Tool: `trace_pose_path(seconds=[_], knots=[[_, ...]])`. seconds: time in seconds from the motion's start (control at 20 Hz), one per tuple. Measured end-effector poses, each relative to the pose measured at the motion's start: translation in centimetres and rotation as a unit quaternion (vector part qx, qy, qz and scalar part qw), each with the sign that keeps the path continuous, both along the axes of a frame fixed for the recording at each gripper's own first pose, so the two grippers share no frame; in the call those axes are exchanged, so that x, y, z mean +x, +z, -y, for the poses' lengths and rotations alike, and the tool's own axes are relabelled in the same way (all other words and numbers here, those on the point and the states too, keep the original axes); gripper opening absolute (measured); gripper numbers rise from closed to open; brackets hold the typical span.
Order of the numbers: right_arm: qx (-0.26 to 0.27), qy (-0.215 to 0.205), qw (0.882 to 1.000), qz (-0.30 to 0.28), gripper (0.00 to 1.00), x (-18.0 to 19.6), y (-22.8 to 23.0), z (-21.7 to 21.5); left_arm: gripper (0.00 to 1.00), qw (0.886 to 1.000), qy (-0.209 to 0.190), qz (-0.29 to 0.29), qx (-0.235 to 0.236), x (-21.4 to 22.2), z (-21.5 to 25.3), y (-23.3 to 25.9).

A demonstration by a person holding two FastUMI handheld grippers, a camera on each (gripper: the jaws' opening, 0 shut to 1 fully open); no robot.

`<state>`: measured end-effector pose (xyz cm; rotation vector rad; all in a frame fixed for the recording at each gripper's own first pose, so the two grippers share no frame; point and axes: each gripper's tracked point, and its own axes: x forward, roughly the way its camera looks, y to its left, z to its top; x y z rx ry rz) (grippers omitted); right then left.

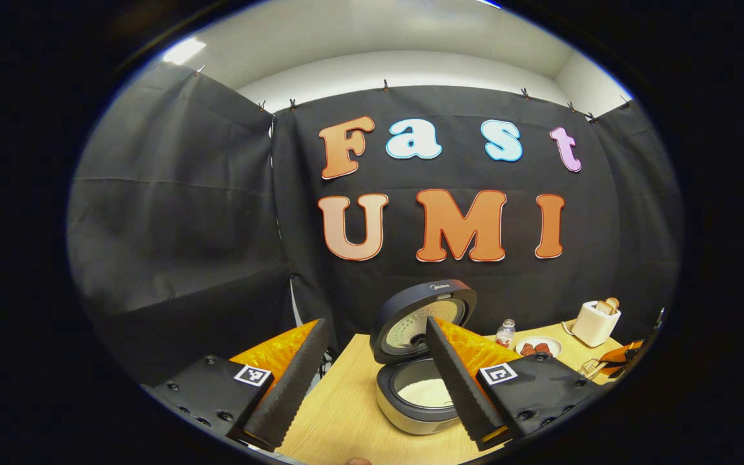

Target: Close the left gripper, press the button to open the rice cooker; take a wooden spoon from the chopstick holder with the right hand, scoop a spoonful of rice and pour it into the rice cooker, then put the wooden spoon back into the chopstick holder.

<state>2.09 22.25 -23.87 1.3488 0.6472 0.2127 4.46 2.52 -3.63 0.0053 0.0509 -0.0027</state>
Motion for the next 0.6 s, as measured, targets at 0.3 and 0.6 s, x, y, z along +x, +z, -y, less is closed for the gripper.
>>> trace_pose_path(seconds=[0.3, 0.6], knots=[[0.020, 0.004, 1.000, 0.015, 0.11, 1.8, 4.2, -1.4, 1.00, 1.000, -0.003, 0.008, -0.012, -0.1, -0.1, 0.3], [0.043, 0.018, 0.999, 0.022, 0.11, 3.7, 7.8, -4.7, 1.00, 1.000, -0.010, 0.002, -0.010, -0.6, 0.0, -0.3]])
